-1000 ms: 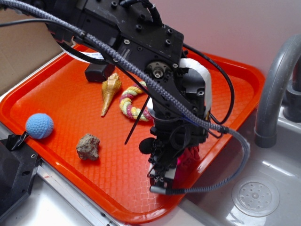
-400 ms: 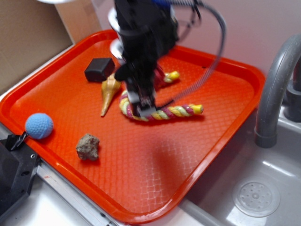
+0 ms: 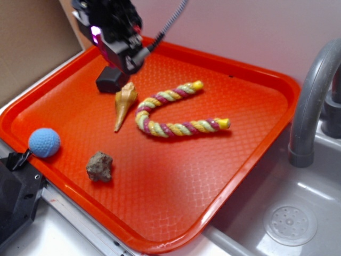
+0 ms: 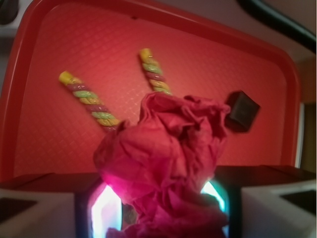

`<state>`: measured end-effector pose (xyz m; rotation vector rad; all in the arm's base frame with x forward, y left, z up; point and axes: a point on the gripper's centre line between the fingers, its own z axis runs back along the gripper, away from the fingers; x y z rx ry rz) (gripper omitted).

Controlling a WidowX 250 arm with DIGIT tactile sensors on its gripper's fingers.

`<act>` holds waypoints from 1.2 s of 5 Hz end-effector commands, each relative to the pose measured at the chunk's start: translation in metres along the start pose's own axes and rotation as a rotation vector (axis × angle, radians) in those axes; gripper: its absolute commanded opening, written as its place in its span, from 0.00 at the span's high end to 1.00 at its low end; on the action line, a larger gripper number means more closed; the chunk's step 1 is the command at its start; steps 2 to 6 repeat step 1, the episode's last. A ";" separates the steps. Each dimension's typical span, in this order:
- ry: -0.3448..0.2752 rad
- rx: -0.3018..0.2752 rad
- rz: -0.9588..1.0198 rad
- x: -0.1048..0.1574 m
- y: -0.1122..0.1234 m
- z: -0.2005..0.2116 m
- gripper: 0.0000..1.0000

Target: Grab the red paper.

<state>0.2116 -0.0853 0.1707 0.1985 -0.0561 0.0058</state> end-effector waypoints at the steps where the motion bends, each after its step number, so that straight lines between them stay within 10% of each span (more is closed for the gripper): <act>1: -0.108 -0.038 0.115 0.003 0.008 -0.009 1.00; 6: -0.108 -0.038 0.115 0.003 0.008 -0.009 1.00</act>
